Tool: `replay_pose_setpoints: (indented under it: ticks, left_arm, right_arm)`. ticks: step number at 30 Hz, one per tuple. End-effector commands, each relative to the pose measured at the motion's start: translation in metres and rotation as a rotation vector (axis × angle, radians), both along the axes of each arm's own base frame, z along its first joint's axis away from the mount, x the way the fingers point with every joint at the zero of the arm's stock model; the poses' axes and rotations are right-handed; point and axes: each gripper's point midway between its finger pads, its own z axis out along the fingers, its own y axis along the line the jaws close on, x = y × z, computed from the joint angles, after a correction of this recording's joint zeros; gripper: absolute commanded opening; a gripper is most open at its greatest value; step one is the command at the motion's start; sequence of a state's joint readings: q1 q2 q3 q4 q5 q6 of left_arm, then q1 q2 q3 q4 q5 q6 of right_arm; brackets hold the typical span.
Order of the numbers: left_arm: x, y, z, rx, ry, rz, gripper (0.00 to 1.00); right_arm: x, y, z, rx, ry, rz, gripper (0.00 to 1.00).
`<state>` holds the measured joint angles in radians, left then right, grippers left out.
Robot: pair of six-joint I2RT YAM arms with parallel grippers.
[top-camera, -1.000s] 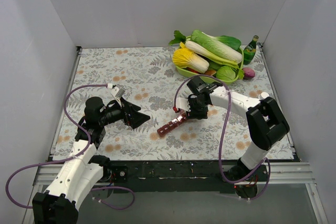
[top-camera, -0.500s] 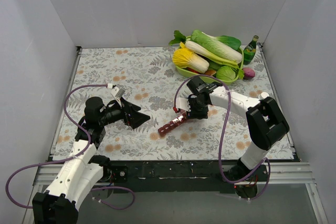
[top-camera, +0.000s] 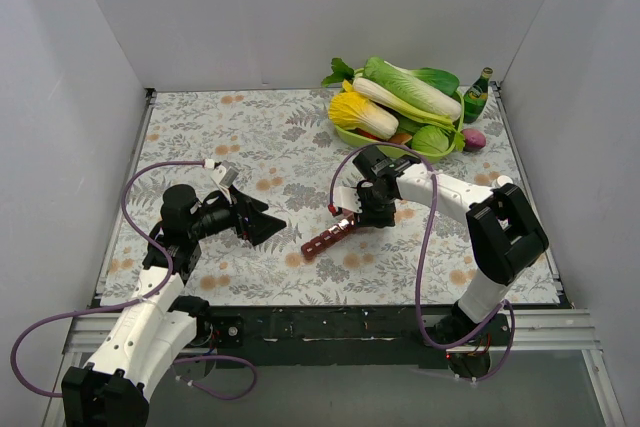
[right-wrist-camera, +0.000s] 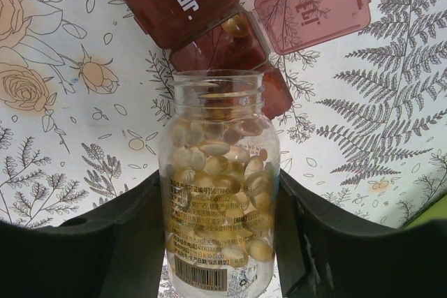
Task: Sort the pills into containers
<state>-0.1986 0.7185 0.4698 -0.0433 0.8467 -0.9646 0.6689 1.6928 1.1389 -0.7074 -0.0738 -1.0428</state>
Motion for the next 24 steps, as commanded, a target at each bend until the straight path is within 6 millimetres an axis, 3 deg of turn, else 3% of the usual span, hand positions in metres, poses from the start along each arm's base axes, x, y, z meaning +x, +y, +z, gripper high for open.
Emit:
replay_pose_setpoints:
  ticks: [1, 24]
  left_arm:
    - [-0.0019, -0.0014, 0.0015, 0.000, -0.025, -0.016, 0.98]
    - [-0.0026, -0.0020, 0.0022, -0.001, -0.027, -0.021, 0.98]
  right_arm:
    - [0.0027, 0.0029, 0.0088, -0.010, -0.006, 0.016, 0.01]
    - [0.0003, 0.0036, 0.0068, -0.036, 0.008, 0.023, 0.01]
